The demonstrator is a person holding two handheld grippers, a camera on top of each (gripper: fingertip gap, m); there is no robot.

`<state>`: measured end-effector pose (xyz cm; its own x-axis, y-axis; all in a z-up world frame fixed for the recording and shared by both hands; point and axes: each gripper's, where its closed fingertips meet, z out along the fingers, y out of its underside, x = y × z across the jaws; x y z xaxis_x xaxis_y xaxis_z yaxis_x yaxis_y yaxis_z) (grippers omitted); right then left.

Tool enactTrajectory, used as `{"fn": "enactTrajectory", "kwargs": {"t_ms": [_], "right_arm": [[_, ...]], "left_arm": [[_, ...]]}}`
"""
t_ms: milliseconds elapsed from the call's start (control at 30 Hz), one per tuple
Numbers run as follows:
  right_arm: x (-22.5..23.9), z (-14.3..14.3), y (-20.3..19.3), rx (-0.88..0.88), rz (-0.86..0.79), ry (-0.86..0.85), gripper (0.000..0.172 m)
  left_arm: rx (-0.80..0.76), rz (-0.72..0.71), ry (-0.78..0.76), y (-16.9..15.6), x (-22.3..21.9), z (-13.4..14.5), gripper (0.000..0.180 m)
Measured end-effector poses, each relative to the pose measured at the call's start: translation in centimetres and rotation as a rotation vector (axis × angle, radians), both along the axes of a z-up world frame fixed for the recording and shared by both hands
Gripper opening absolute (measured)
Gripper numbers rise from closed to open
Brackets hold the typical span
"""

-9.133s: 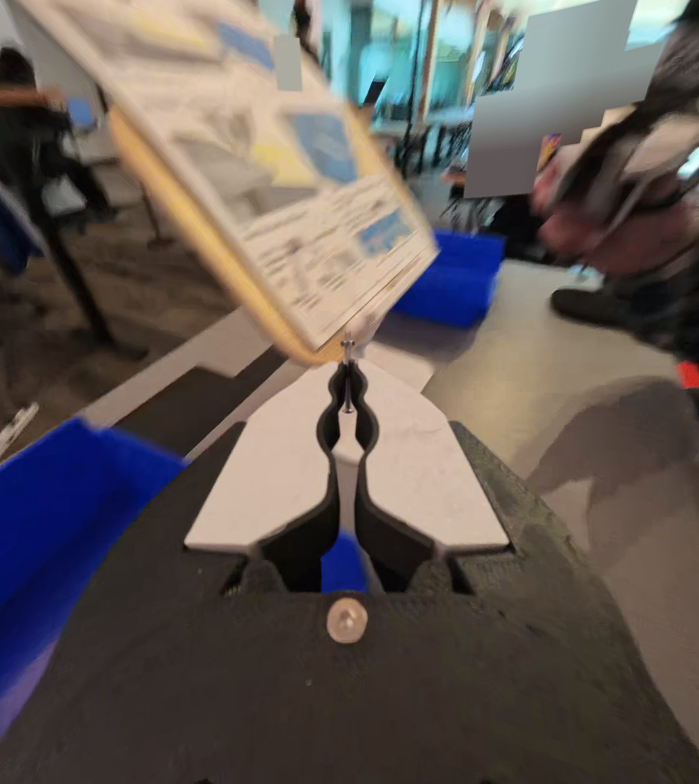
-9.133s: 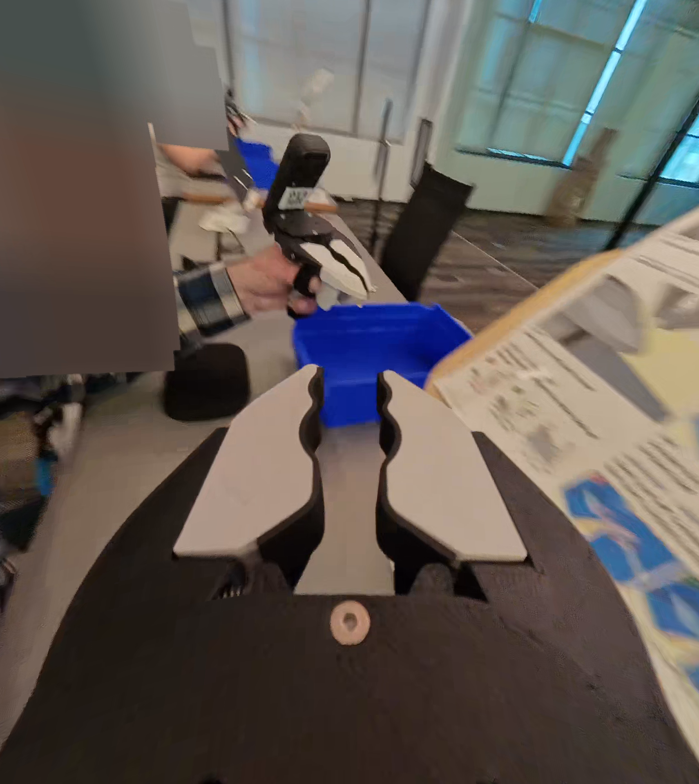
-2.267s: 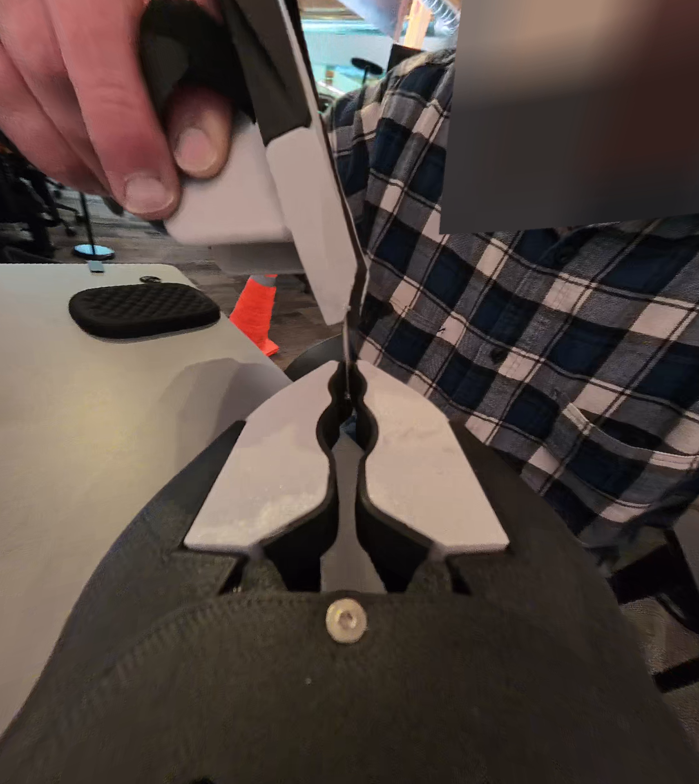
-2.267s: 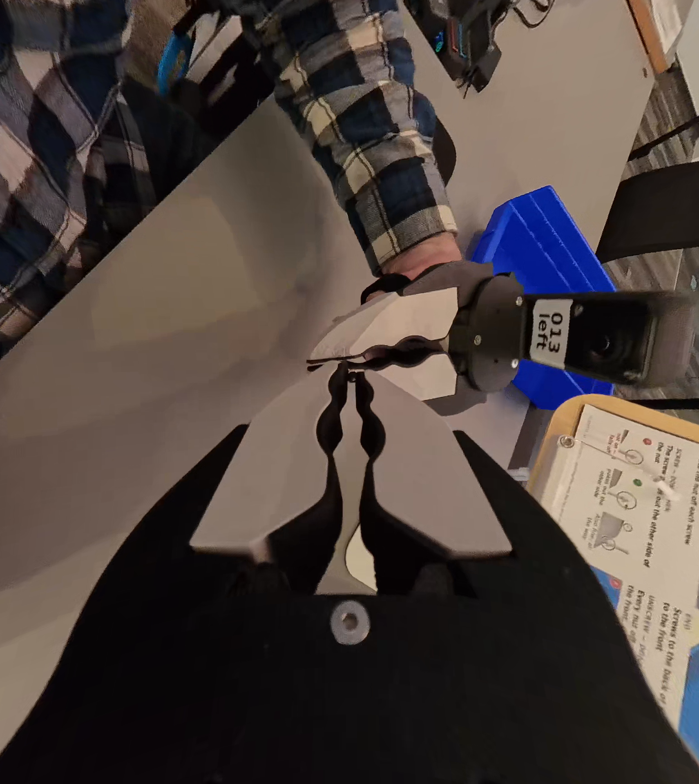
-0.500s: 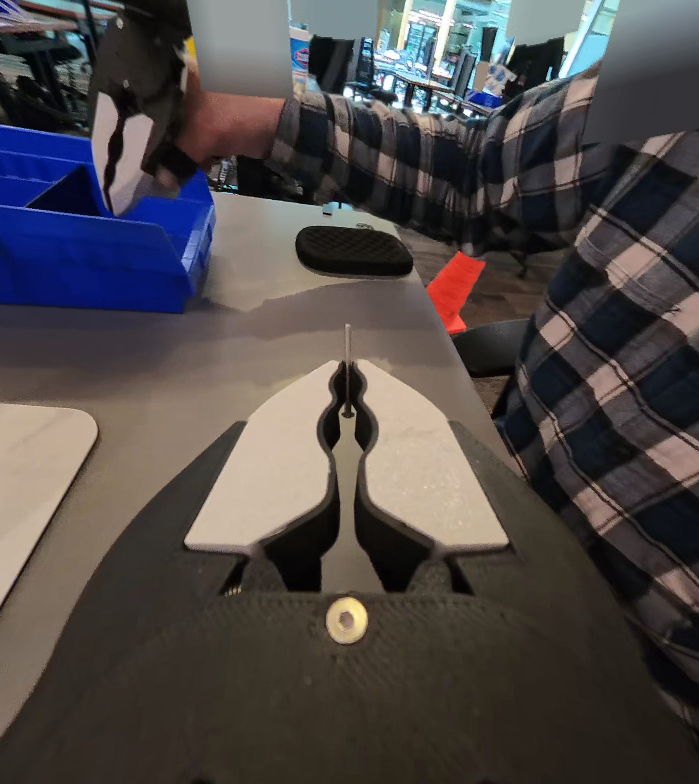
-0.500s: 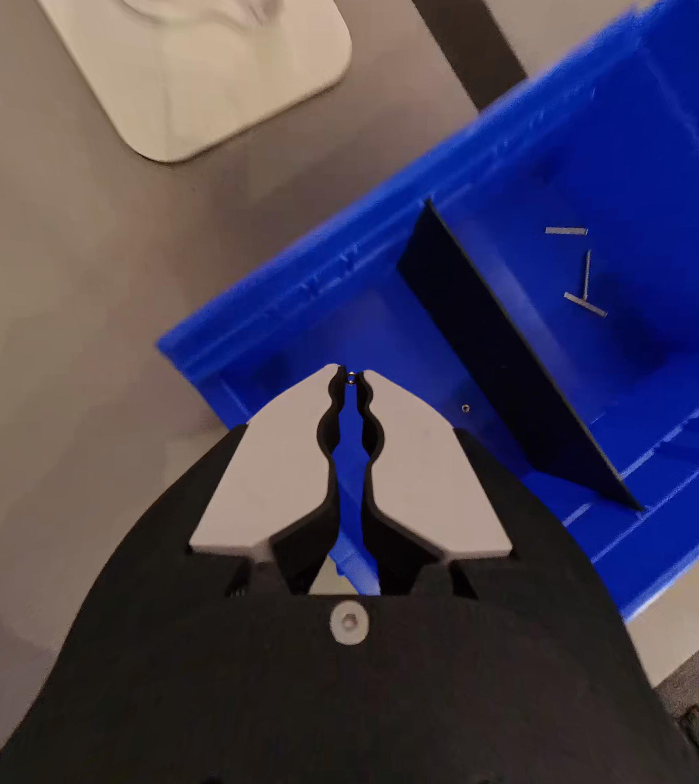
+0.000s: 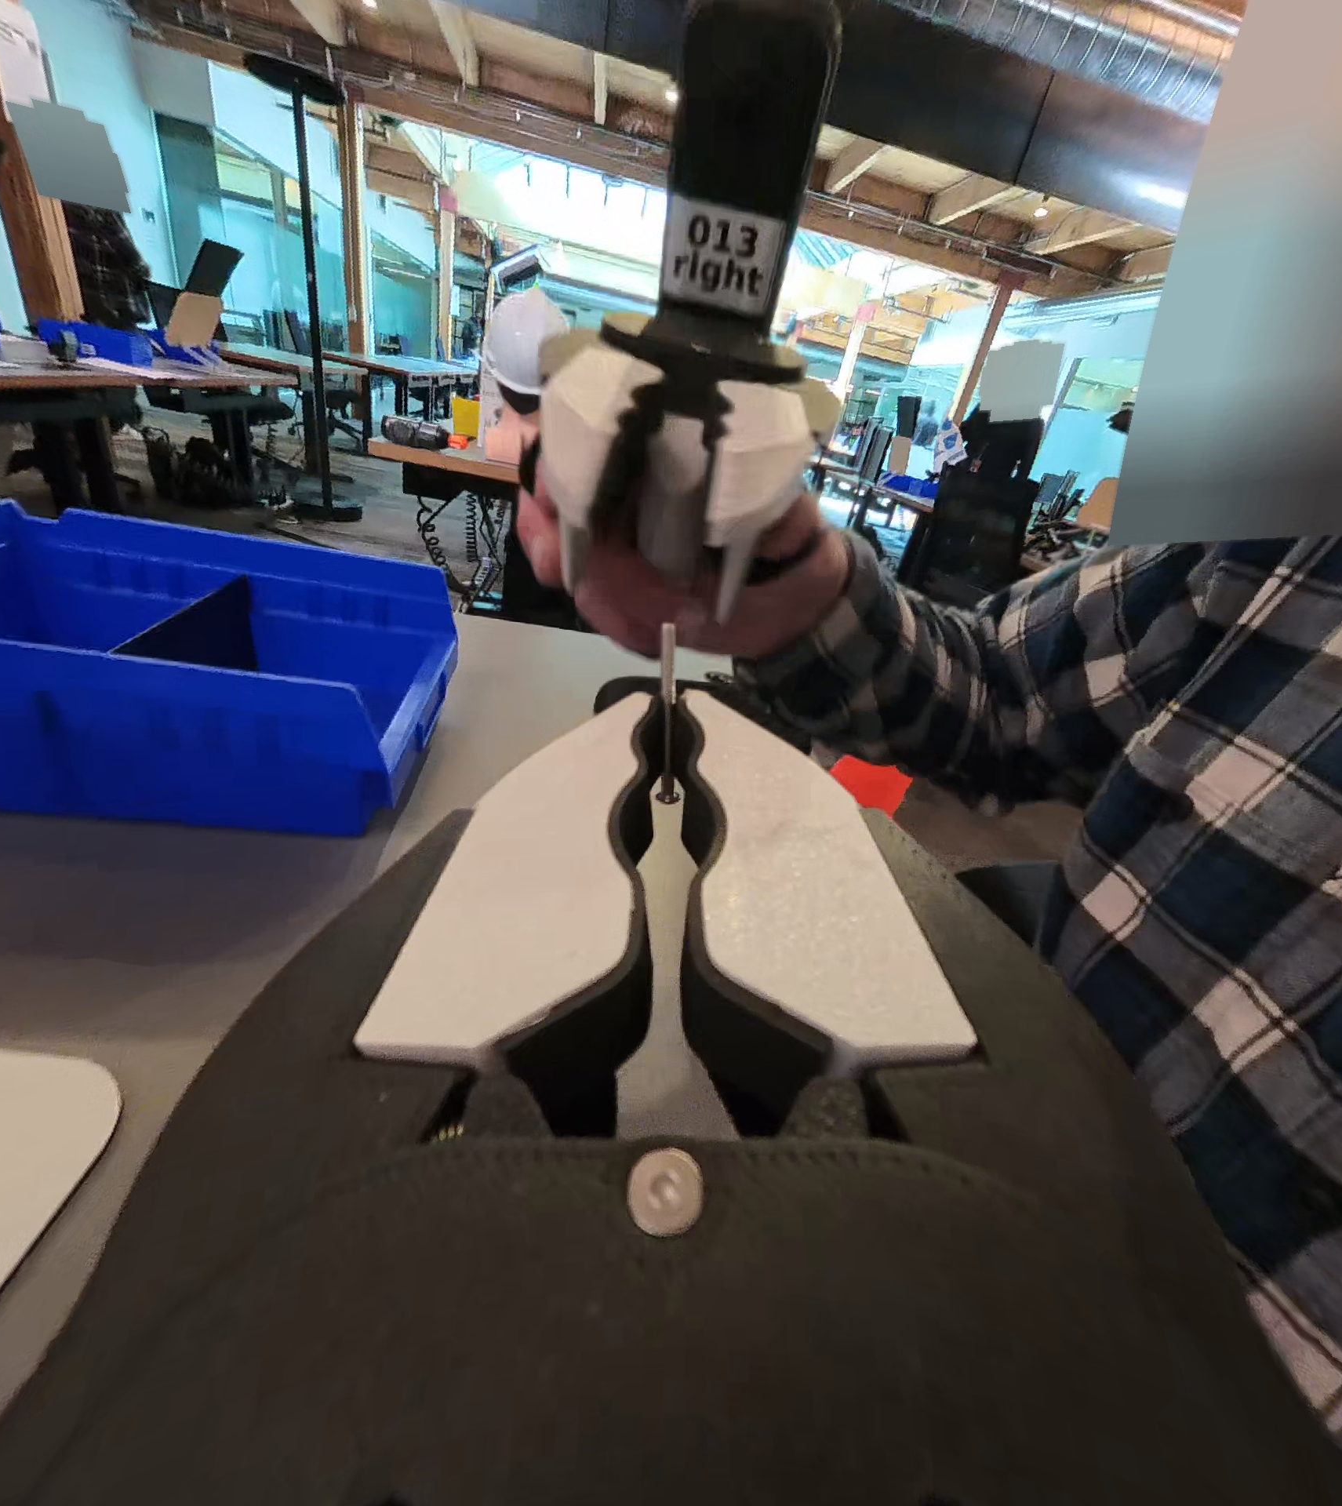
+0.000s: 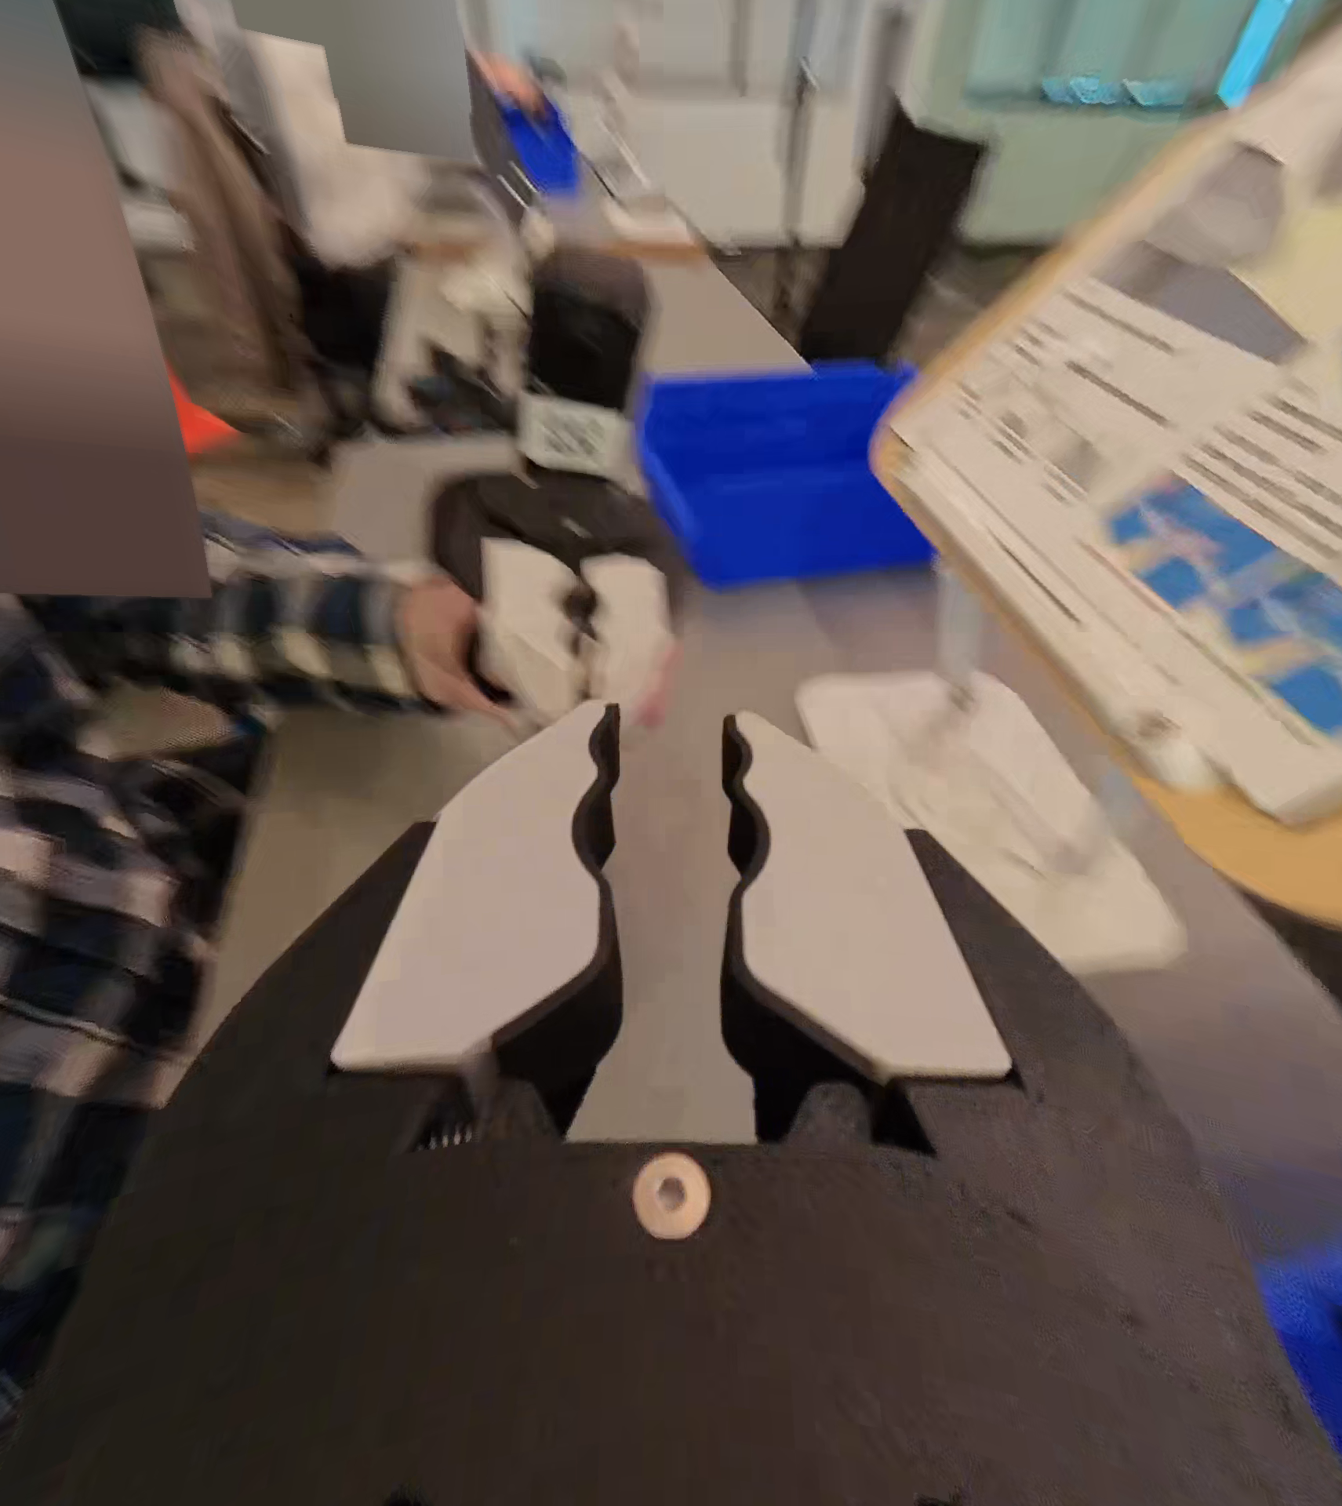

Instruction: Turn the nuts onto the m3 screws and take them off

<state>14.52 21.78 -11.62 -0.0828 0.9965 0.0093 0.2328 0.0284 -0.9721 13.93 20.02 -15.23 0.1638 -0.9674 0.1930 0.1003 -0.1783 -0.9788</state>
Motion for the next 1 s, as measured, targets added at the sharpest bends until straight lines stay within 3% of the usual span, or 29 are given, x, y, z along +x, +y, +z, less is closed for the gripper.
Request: {"fn": "enactTrajectory", "kwargs": {"t_ms": [167,233,367,433,467,533,667,767,867,1000], "right_arm": [[-2.5,-0.2,-2.8,-0.111,0.105,0.110,0.017],[-2.9,-0.3,-3.4,-0.120,0.131,0.113,0.003],[-2.6,-0.1,-3.4,-0.082,0.116,0.089,0.003],[-1.7,0.8,-2.2,-0.049,0.083,0.092,0.002],[-1.1,0.8,-0.9,-0.011,0.049,0.065,0.003],[0.3,1.2,2.6,0.008,-0.016,0.058,0.003],[3.1,2.5,9.3,0.042,-0.144,0.047,0.003],[5.1,2.1,15.5,0.033,-0.256,0.002,0.003],[7.8,-2.1,23.6,0.040,-0.430,-0.228,0.003],[10.2,-9.3,31.0,-0.155,-0.543,-0.477,0.004]], "left_arm": [[0.031,-0.013,0.012,-0.9,1.1,1.0,0.002],[0.036,-0.031,0.015,-1.4,1.4,1.2,0.002],[0.039,-0.018,-0.014,-1.3,1.6,1.6,0.001],[0.049,0.004,-0.027,-1.0,1.5,2.2,0.022],[0.055,0.033,-0.032,-0.7,1.2,2.8,0.041],[0.085,0.075,0.034,-0.2,0.3,2.9,0.026],[0.068,0.141,-0.004,1.2,-2.4,4.0,0.008],[0.078,0.213,0.036,2.1,-4.8,3.7,0.007],[0.100,0.399,0.140,3.7,-9.6,3.1,0.016],[0.117,0.757,0.437,6.3,-20.2,1.9,0.035]]}}
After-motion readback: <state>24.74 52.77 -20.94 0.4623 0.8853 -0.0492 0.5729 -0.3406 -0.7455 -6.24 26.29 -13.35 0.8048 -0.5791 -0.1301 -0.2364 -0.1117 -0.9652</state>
